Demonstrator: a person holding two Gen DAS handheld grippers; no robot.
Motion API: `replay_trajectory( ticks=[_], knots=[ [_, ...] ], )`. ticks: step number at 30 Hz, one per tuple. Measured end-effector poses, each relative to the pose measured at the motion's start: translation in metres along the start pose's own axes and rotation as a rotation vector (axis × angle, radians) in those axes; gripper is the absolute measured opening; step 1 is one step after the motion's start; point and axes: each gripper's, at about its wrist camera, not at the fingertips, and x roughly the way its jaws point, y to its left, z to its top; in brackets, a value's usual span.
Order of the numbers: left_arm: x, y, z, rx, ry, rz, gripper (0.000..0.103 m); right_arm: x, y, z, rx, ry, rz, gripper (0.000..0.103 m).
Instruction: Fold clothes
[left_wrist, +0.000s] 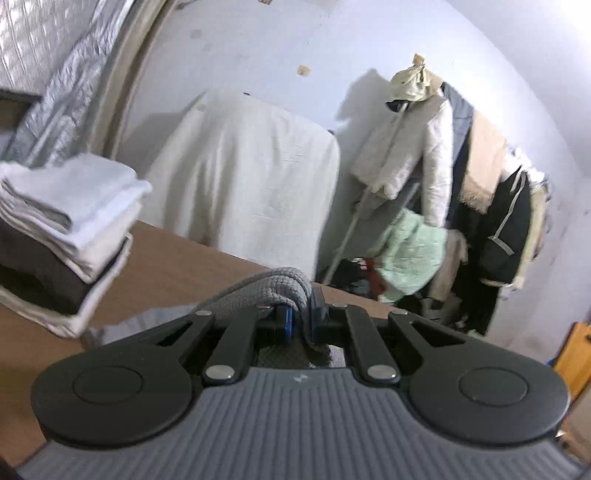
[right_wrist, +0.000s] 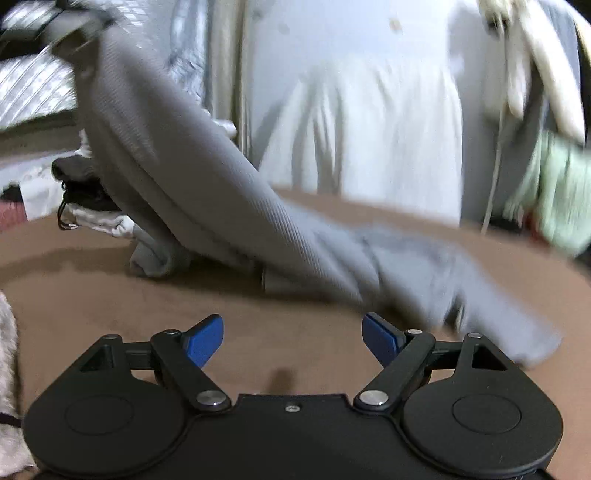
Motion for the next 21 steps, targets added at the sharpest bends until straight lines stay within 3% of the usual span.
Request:
replay_trajectory(
  ticks=[5,9,13,16,20,21],
  knots=[
    [-0.018,0.0,-0.004,-0.057,-0.016,-0.01,0.008,0.019,0.01,0.003,0.038,0.053,0.053,0.087],
    [-0.043,0.016,-0.008,-0.125,-0.056,0.006,0.008,0.04,0.001,-0.009,0.191,0.17,0.086,0.087],
    [-0.054,0.025,-0.009,-0.118,-0.12,0.09,0.008,0.072,-0.018,-0.018,0.378,0.233,0.128,0.088],
    [-0.045,0.03,-0.012,-0.134,-0.108,0.101,0.008,0.117,-0.017,-0.009,0.369,0.263,0.106,0.088],
    [-0.033,0.031,-0.014,-0.089,-0.105,0.167,0.008,0.157,0.004,0.003,0.23,0.222,0.071,0.089],
    [-0.031,0.031,-0.014,-0.075,-0.105,0.187,0.008,0.161,0.008,0.004,0.201,0.202,0.066,0.077]
  ],
)
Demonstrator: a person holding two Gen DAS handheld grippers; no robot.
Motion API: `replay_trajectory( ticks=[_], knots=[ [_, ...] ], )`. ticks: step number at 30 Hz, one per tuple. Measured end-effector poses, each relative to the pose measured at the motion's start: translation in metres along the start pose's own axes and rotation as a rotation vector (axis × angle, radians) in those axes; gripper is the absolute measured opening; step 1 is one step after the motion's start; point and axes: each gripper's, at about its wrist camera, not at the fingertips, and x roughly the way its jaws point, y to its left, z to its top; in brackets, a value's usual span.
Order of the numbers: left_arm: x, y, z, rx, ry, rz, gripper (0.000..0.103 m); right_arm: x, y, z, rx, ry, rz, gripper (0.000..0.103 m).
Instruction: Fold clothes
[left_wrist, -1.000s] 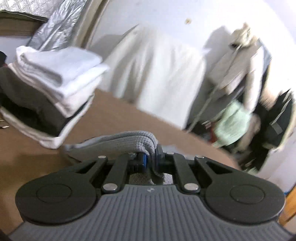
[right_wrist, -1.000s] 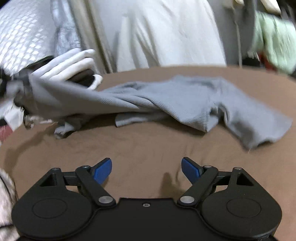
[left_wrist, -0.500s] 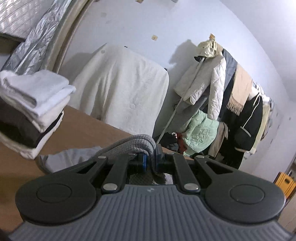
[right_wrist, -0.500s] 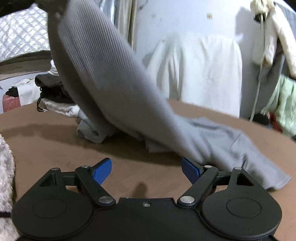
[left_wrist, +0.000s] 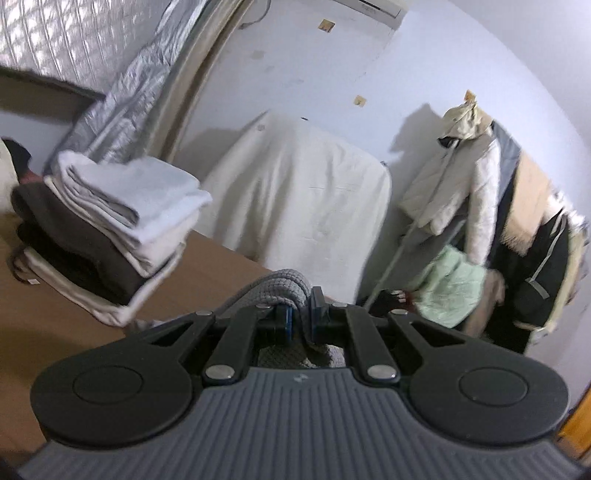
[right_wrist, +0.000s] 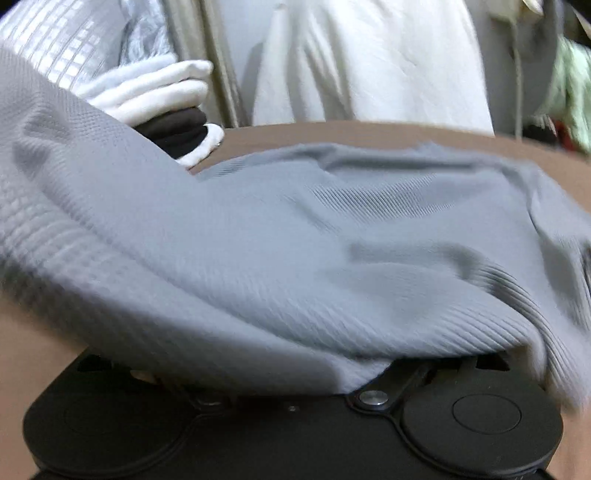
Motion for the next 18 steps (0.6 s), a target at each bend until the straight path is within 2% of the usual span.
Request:
replay_trajectory(
  ticks=[1,2,3,5,10,14,18],
  knots=[
    [0.002,0.0,0.001,0.006,0.003,0.013,0.008,0.001,0.001,0.001,-0.019,-0.018,-0.003,0.061],
    [0.004,0.0,0.001,0.011,0.006,0.025,0.008,0.001,0.002,0.003,-0.029,-0.019,-0.009,0.019],
    [0.005,0.0,0.002,0.017,0.009,0.037,0.008,-0.002,-0.002,0.005,-0.019,-0.014,-0.016,0.007],
    [0.008,0.001,0.001,0.023,0.024,0.061,0.008,-0.023,-0.013,0.004,0.021,-0.045,-0.02,0.006],
    [0.015,0.002,-0.001,0.007,0.067,0.094,0.008,-0.106,-0.055,0.004,-0.01,-0.105,-0.076,0.003],
    [0.017,-0.006,-0.002,-0.049,0.097,0.043,0.008,-0.166,-0.102,0.012,-0.005,-0.144,-0.196,0.003],
    [0.009,-0.025,-0.001,-0.033,0.108,-0.008,0.008,-0.22,-0.135,0.024,0.029,-0.215,-0.29,0.003]
  ],
)
